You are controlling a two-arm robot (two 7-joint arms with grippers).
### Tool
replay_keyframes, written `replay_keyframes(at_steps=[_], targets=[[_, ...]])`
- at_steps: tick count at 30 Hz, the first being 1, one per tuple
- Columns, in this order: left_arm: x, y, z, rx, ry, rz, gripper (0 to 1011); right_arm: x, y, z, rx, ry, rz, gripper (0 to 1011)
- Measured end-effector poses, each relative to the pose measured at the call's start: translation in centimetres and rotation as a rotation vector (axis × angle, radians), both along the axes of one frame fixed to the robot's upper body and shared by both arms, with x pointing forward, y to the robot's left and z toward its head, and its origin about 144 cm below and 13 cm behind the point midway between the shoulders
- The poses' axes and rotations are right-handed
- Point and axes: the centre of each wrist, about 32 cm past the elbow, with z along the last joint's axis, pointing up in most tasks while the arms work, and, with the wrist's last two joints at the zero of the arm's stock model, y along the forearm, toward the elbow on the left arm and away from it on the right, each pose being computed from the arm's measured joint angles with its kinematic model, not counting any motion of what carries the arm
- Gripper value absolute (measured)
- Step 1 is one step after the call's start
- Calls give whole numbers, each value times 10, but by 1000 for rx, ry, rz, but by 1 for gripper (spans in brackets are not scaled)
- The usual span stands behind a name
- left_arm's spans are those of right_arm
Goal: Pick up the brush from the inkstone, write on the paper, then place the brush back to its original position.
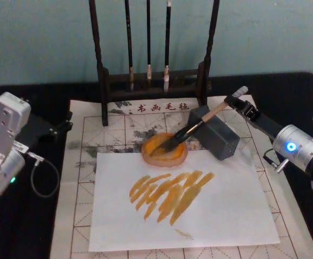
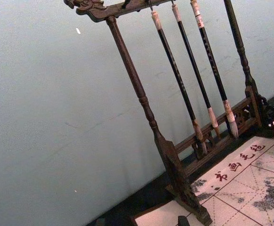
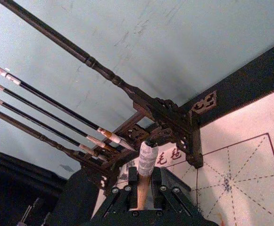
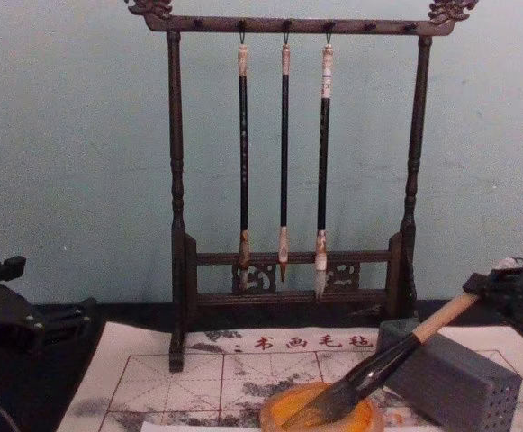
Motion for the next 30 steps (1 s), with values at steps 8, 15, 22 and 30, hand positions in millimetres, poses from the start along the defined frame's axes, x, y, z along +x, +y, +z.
replay_keyframes(at_steps=[8, 15, 22, 30], targets=[[0, 0, 0, 0, 0, 0, 1001, 0, 0, 0, 0, 0, 0, 192], [0, 0, 0, 0, 0, 0, 1001, 0, 0, 0, -1, 0, 0, 191], [0, 0, 0, 0, 0, 0, 1001, 0, -3, 2, 38, 20, 9, 191], [0, 0, 0, 0, 0, 0, 1001, 1, -7, 11, 114, 47, 21, 191]])
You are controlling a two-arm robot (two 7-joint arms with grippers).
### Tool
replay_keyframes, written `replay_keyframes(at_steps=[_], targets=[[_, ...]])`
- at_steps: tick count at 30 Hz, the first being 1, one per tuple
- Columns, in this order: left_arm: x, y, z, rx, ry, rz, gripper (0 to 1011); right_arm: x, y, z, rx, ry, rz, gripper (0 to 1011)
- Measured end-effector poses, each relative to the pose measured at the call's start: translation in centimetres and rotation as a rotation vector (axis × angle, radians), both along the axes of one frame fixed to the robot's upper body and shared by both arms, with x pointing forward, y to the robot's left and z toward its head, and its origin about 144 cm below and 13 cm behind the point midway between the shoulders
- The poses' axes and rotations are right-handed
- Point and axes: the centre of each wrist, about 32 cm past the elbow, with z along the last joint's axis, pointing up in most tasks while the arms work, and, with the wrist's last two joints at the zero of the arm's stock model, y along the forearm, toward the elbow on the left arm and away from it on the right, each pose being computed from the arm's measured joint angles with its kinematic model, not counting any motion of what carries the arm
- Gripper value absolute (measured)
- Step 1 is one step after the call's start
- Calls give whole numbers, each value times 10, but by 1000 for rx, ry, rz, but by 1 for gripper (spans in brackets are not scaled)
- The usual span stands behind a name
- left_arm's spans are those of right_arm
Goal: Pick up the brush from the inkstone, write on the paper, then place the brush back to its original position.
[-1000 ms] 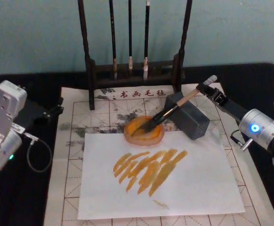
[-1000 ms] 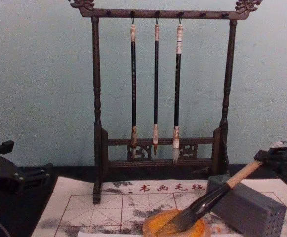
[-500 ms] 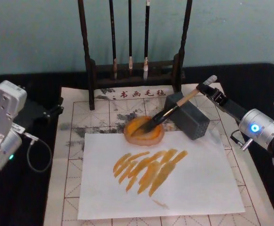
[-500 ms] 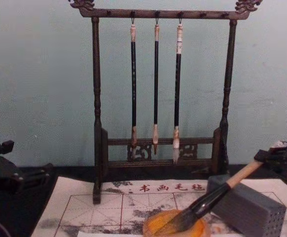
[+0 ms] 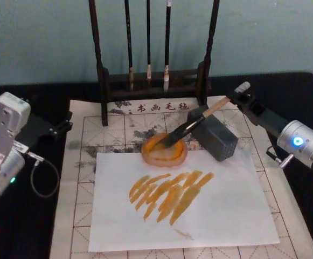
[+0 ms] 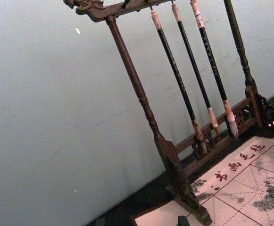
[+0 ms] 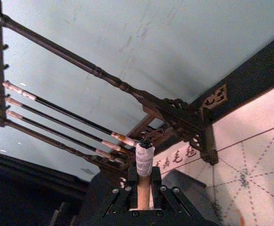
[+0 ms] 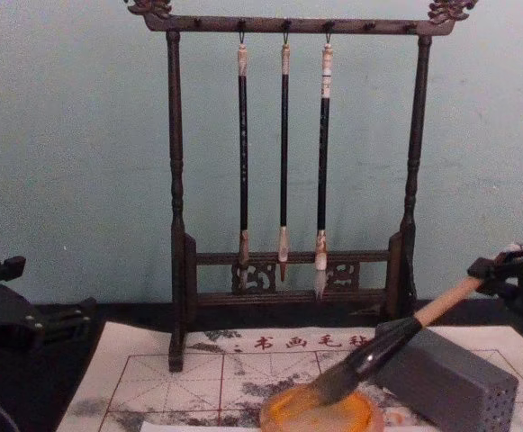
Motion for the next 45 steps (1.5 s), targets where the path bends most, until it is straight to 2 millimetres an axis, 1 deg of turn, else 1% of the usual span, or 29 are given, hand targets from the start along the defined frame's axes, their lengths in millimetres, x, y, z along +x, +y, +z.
replay_keyframes(at_steps=[7, 25, 37, 45], targets=[[0, 0, 0, 0, 0, 0, 1001, -2, -2, 6, 29, -8, 5, 191], [0, 0, 0, 0, 0, 0, 1001, -12, 0, 19, 27, -89, 64, 191], [0, 0, 0, 0, 0, 0, 1001, -20, 7, 21, -3, -120, 136, 191], [0, 0, 0, 0, 0, 0, 1001, -18, 13, 19, -39, -137, 170, 191]])
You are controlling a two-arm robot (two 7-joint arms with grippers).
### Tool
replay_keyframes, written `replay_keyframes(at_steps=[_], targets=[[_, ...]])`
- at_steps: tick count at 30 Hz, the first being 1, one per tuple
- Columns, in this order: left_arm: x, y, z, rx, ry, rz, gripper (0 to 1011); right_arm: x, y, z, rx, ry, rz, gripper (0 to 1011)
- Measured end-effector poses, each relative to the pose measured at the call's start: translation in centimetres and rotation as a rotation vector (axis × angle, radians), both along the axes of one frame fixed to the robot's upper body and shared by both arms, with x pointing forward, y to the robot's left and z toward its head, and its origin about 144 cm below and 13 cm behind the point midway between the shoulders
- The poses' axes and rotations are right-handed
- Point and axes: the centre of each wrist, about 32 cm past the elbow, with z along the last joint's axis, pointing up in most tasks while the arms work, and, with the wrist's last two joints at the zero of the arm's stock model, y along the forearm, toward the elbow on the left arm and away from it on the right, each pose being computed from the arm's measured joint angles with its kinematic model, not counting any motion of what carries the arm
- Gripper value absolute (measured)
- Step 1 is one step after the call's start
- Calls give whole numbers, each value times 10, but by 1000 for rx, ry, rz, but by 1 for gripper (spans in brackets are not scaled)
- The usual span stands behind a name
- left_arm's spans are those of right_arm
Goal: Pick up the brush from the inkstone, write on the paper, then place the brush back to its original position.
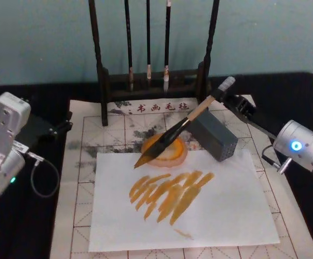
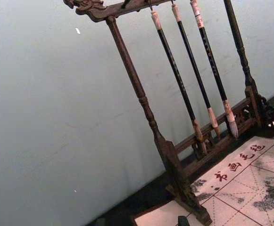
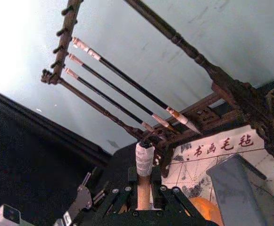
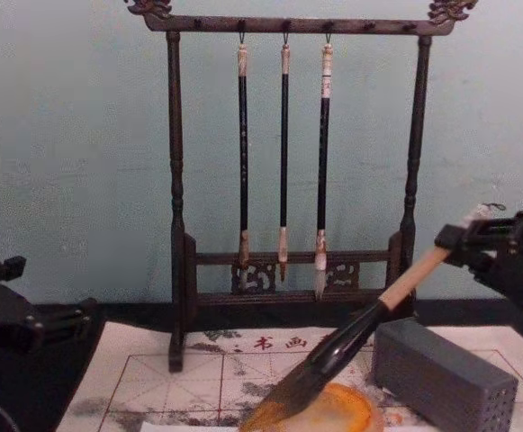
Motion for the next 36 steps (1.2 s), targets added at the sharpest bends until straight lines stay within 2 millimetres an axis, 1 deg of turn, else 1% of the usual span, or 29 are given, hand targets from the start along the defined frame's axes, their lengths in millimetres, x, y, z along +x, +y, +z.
replay_keyframes(at_steps=[10, 20, 36], targets=[[0, 0, 0, 0, 0, 0, 1001, 11, 10, -6, -54, -49, 36, 191], [0, 0, 0, 0, 0, 0, 1001, 18, 16, -6, -103, -112, 85, 191], [0, 0, 0, 0, 0, 0, 1001, 18, 22, -6, -144, -156, 155, 191]])
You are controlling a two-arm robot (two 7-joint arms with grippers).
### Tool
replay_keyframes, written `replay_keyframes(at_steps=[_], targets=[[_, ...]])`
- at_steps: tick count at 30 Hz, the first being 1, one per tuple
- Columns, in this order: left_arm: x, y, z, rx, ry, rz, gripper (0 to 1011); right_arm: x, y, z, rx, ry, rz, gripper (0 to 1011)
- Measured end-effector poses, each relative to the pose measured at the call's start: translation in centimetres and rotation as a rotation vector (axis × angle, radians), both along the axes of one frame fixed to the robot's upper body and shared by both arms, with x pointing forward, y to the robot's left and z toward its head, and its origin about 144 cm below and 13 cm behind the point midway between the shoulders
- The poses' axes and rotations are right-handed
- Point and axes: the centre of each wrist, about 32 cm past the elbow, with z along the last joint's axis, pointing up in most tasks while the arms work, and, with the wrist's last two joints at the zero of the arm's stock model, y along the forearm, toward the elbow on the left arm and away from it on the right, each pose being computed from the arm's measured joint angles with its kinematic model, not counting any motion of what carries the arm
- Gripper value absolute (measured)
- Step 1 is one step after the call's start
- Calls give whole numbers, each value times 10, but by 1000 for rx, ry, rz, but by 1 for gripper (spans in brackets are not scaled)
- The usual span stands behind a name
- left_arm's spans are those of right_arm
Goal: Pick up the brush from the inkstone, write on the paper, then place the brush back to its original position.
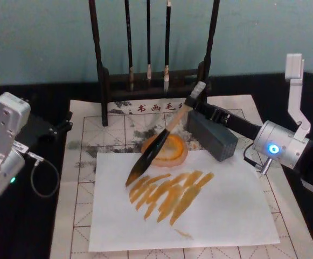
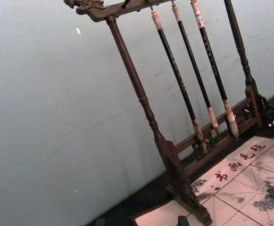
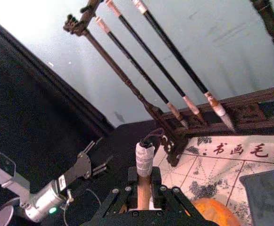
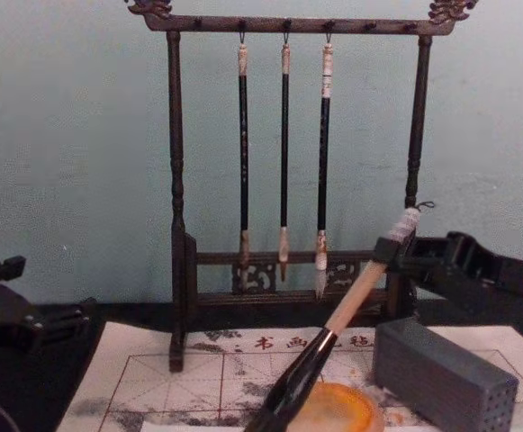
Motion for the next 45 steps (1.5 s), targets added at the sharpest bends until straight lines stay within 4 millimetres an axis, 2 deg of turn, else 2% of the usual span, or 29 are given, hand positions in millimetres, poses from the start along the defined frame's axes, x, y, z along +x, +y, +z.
replay_keyframes(at_steps=[45], targets=[[0, 0, 0, 0, 0, 0, 1001, 3, 14, -8, -46, -32, 28, 191]])
